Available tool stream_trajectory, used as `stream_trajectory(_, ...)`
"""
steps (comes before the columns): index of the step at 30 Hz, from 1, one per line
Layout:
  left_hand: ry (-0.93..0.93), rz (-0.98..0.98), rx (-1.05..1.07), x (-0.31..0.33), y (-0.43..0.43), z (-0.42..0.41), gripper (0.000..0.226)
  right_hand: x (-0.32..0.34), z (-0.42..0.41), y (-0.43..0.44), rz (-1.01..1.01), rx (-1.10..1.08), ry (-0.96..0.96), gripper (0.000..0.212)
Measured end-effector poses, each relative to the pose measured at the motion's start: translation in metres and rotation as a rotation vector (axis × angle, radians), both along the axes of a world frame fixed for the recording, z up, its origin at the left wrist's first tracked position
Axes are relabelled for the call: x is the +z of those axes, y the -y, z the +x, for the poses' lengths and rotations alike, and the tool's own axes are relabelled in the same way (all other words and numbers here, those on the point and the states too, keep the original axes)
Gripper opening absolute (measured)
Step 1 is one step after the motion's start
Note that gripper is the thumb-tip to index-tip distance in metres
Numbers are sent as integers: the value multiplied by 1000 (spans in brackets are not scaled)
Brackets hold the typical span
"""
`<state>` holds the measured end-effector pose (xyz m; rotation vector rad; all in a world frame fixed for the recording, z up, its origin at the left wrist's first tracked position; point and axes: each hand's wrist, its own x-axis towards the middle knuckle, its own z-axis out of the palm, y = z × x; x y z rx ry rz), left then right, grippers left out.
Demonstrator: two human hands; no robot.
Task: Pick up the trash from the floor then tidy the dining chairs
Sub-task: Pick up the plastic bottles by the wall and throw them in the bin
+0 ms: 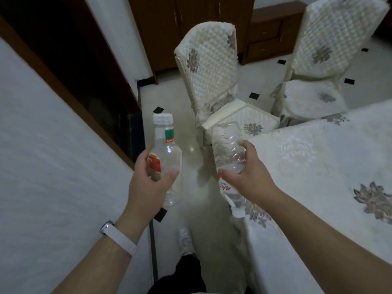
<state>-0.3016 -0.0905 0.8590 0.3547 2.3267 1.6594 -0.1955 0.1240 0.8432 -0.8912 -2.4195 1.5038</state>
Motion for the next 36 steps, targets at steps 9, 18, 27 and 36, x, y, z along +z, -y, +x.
stream_trajectory(9, 11, 53, -14, 20, -14, -188, 60, 43, -178, -13, 91, -18, -42, 86)
stream_trajectory(18, 5, 51, -28, 14, -39, -318, 65, 29, -304, -41, 97, -13, -24, 85)
stream_trajectory(27, 44, -2, 74, 3, -105, -461, 69, -5, -476, -109, 7, 81, -50, 87)
stream_trajectory(36, 9, 22, 129, 35, -182, -600, 74, 33, -640, -196, -42, 171, -123, 87)
